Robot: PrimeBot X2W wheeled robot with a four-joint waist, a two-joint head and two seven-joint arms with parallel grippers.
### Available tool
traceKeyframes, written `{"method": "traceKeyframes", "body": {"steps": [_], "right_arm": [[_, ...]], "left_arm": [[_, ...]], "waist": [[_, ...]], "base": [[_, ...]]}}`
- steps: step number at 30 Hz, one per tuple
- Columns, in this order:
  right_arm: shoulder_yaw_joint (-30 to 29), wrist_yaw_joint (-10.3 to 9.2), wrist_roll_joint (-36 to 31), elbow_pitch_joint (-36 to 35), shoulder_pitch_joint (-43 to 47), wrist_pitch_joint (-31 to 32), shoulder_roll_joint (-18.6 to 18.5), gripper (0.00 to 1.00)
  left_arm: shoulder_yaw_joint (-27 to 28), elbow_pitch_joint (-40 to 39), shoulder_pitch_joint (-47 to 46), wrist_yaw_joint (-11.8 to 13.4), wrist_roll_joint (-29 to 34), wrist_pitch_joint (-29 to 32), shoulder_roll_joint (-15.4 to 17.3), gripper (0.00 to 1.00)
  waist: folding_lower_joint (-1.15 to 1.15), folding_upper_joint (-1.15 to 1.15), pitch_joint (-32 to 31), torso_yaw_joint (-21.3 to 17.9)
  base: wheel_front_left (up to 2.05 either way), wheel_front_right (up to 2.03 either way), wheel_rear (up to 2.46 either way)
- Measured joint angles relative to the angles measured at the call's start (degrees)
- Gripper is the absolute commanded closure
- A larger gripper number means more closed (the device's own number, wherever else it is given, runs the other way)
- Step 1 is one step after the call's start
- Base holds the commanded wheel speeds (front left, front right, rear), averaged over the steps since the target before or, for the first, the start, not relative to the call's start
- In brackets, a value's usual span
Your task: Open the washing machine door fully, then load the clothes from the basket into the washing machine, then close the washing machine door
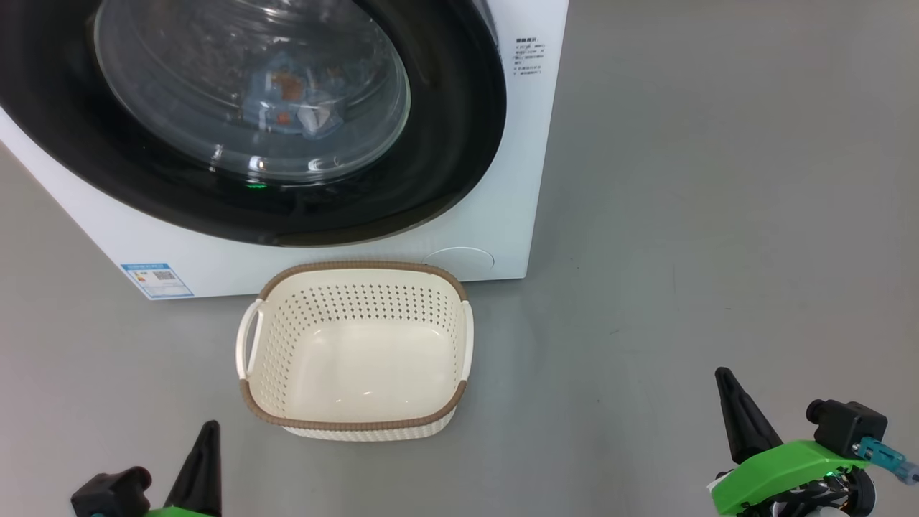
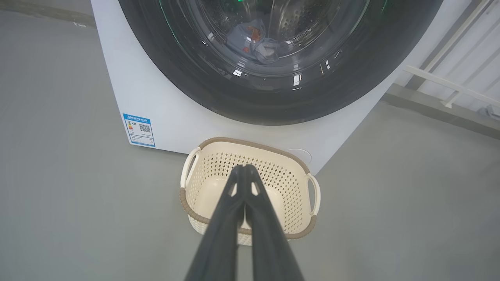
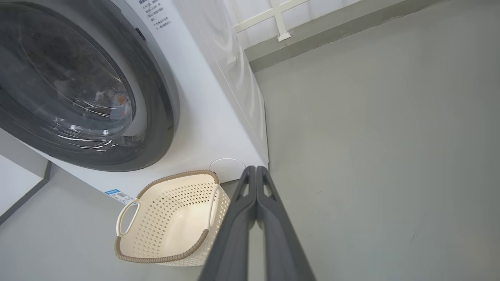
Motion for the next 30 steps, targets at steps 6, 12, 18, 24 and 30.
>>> {"method": "traceKeyframes", "body": {"steps": [6,12,18,24,30], "right_arm": [[-0.4,0.00,2.9,-0.5,0.0,1.0,0.2,1.00],[-0.8,0.00,6.2,-1.0,0.0,1.9,0.4,1.00],[-1.4,0.00,9.2,-1.5,0.3,2.8,0.6,1.00],[-1.8,0.00,12.2,-1.9,0.4,3.8,0.8,1.00],[-2.2,0.00,15.2,-2.5,0.4,4.6,1.0,1.00]], "left_arm": [[0.4,0.0,0.0,0.0,-3.3,0.9,-0.1,1.00],[0.7,0.0,0.0,0.0,-6.8,1.8,-0.4,1.00],[1.0,-0.1,0.0,0.0,-9.7,2.7,-0.5,1.00],[1.5,-0.2,-0.2,0.0,-13.1,3.6,-0.7,1.00],[2.0,-0.3,-0.2,0.0,-16.4,4.4,-1.0,1.00]], "waist": [[-0.01,0.00,-0.2,0.0],[-0.01,0.00,-0.6,0.1],[-0.01,0.00,-0.9,0.1],[-0.01,0.00,-1.2,0.1],[-0.01,0.00,-1.6,0.2]], "base": [[0.00,0.00,0.00],[0.00,0.00,0.00],[0.00,0.00,0.00],[0.00,0.00,0.00],[0.00,0.00,0.00]]}}
